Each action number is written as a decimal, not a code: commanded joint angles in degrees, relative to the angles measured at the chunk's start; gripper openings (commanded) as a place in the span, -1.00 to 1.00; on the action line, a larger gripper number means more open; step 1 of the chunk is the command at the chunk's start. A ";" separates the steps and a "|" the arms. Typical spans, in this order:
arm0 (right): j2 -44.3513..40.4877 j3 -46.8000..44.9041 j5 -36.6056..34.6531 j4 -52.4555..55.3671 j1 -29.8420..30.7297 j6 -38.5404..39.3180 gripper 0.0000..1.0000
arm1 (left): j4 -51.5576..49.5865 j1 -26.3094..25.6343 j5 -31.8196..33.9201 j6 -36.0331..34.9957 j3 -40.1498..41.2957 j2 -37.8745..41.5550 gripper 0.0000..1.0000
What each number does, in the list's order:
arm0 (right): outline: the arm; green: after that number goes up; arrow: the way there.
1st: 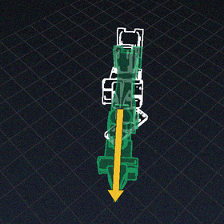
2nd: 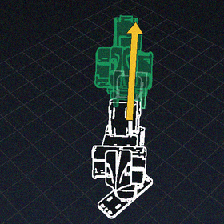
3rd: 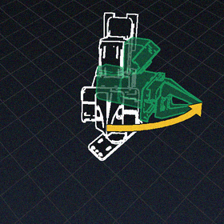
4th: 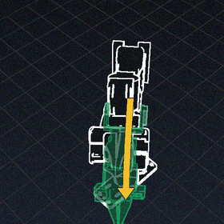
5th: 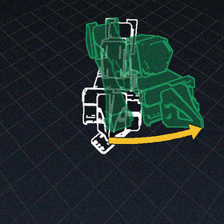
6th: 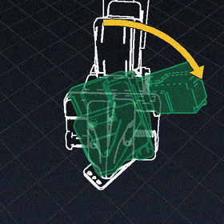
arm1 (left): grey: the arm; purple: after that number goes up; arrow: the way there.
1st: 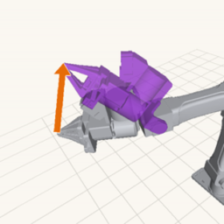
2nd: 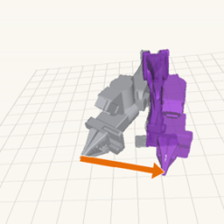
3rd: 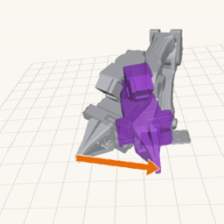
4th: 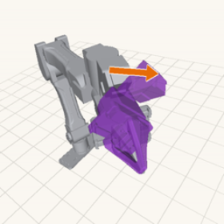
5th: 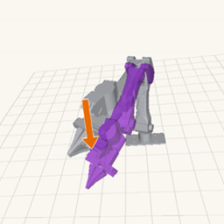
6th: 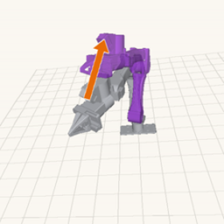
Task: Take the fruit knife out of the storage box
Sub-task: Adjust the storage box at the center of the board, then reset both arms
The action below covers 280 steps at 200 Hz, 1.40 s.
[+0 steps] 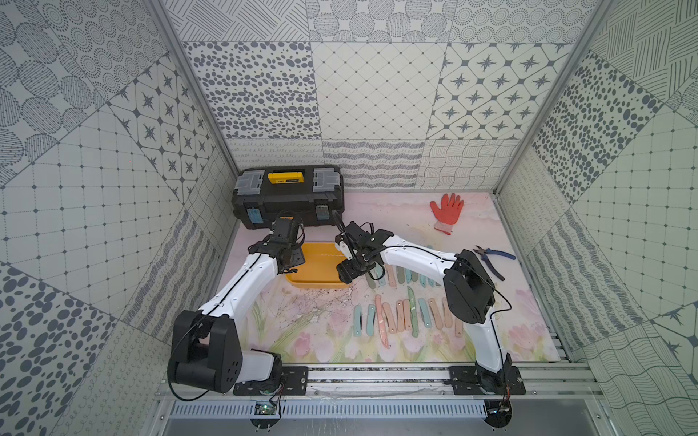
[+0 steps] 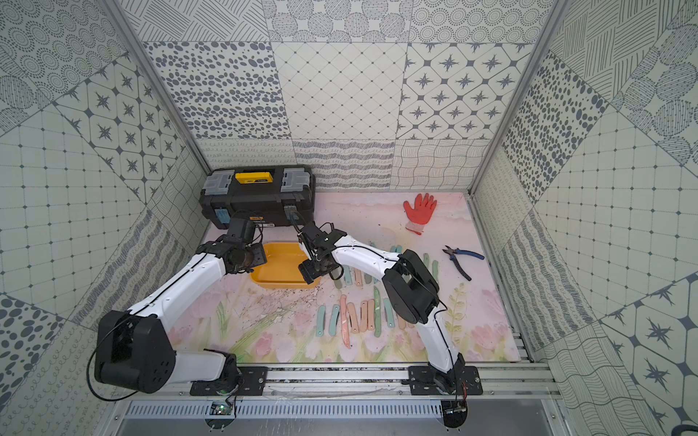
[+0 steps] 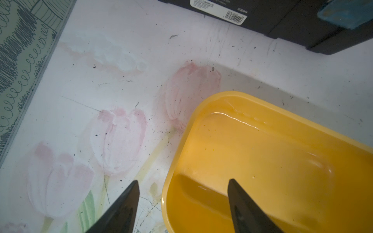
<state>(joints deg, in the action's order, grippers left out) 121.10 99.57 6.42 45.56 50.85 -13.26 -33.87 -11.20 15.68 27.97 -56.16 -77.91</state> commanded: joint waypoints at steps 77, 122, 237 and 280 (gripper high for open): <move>-10.75 -2.01 -3.60 -5.31 0.24 2.16 0.81 | -0.28 0.28 4.12 0.84 -0.35 4.13 0.53; -17.99 -5.89 -9.13 -7.76 -3.15 3.51 0.95 | 0.84 0.30 11.01 2.86 1.93 11.69 0.92; -47.86 -39.52 -23.05 -41.15 -29.77 11.53 0.96 | 38.86 -2.29 28.99 -13.39 17.18 16.39 0.98; -53.12 -54.39 -22.14 -54.85 -36.60 13.25 0.97 | 62.77 -2.29 29.87 -22.94 26.97 11.12 0.98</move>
<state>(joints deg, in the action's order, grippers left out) 70.83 51.42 -15.00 3.36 17.08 -3.33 -0.23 -13.34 39.94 17.41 -35.44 -63.64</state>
